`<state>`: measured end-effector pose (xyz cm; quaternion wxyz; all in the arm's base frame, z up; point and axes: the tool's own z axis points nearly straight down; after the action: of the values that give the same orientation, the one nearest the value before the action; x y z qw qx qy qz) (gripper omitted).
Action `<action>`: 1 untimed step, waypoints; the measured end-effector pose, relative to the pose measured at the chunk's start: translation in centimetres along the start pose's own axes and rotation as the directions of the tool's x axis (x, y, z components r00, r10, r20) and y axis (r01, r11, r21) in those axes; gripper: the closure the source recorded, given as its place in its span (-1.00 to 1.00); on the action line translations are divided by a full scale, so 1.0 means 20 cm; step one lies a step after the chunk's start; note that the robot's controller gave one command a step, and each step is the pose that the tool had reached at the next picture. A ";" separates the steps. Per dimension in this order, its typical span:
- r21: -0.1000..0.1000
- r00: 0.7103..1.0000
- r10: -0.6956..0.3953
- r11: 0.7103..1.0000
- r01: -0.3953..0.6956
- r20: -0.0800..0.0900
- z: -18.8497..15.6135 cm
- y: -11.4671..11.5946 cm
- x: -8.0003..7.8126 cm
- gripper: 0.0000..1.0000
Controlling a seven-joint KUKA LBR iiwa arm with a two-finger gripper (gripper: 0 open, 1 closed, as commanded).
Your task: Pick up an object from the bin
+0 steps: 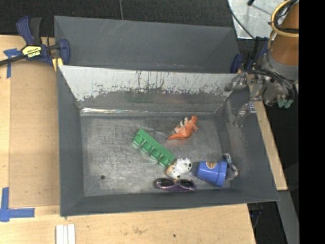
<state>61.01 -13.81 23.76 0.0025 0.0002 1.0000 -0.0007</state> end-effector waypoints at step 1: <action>0.000 0.997 -0.083 0.997 0.083 0.002 0.36 -0.02 0.22 -1.00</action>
Offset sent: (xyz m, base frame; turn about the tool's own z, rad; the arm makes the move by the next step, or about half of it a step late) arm -0.0735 0.0117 -0.0776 -0.2585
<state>56.71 -14.19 16.58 0.0033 -0.0415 0.9991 -0.0010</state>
